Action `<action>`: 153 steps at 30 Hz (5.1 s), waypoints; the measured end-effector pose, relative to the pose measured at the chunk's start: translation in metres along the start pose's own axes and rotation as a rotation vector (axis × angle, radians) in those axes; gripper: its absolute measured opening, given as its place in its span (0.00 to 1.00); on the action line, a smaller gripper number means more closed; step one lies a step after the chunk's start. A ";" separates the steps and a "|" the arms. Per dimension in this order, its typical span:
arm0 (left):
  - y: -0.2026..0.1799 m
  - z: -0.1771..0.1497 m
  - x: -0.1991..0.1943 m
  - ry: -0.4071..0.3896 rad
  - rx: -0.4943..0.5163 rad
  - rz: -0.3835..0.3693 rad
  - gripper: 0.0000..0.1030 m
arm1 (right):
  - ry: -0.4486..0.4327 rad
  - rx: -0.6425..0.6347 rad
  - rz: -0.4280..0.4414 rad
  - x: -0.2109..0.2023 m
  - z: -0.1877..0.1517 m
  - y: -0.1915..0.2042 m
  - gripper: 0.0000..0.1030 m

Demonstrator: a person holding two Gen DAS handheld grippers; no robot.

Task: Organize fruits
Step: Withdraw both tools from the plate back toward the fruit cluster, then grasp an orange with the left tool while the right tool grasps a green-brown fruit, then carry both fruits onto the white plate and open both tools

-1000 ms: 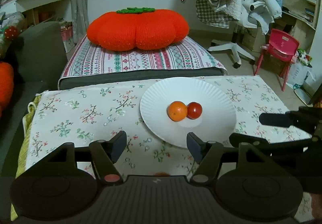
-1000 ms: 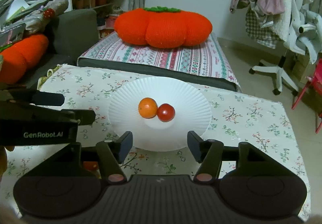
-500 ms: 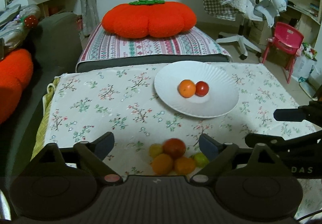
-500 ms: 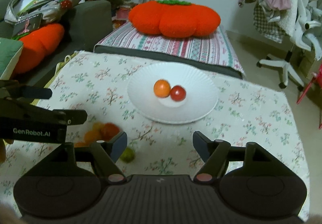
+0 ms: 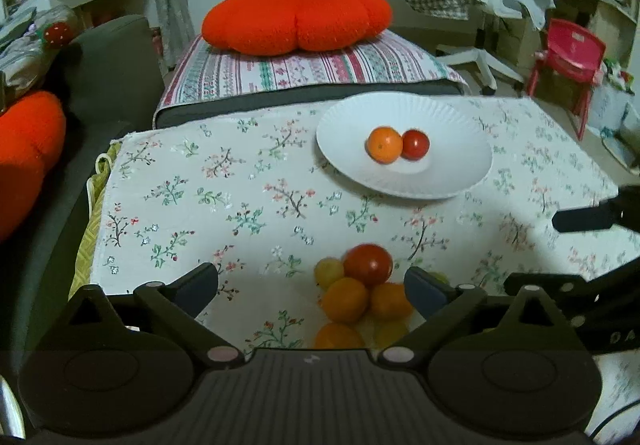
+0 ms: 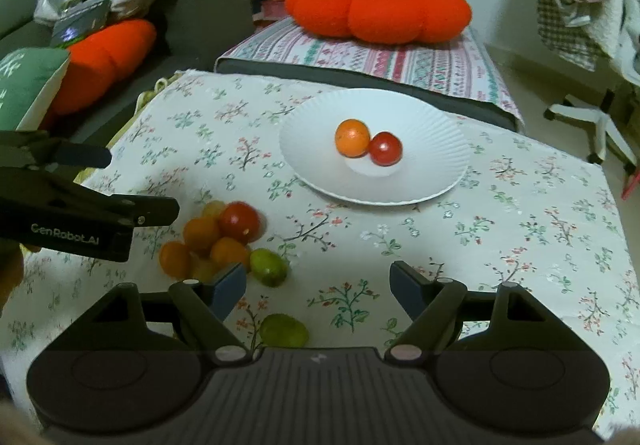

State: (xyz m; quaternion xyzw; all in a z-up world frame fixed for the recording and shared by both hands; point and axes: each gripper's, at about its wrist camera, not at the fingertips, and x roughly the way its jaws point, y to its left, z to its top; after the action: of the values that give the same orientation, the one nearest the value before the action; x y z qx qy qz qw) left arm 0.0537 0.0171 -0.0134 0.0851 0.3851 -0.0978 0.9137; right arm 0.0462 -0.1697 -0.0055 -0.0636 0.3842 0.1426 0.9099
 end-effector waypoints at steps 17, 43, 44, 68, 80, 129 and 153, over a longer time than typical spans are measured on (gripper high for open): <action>0.002 -0.026 0.023 0.077 0.091 -0.097 0.76 | 0.058 -0.128 0.103 0.019 -0.019 0.014 0.69; 0.006 -0.036 0.047 0.123 0.076 -0.147 0.25 | 0.124 -0.124 0.130 0.040 -0.028 0.016 0.45; 0.006 -0.036 0.047 0.122 0.077 -0.147 0.24 | 0.126 -0.124 0.129 0.041 -0.028 0.016 0.44; 0.008 -0.024 0.037 0.103 0.054 -0.118 0.08 | 0.111 -0.111 0.117 0.038 -0.021 0.011 0.30; 0.005 -0.006 0.029 0.071 0.040 -0.098 0.08 | 0.054 -0.074 0.090 0.030 -0.008 -0.004 0.30; -0.046 0.059 0.095 -0.086 0.049 -0.158 0.08 | -0.092 0.003 -0.057 0.078 0.038 -0.059 0.30; 0.002 0.048 0.053 -0.068 -0.005 -0.137 0.16 | -0.098 0.053 -0.057 0.051 0.039 -0.057 0.42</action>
State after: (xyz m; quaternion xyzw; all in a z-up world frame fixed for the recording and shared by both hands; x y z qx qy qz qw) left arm 0.1235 0.0016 -0.0181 0.0532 0.3589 -0.1618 0.9177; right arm 0.1238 -0.2046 -0.0146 -0.0434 0.3408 0.1095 0.9327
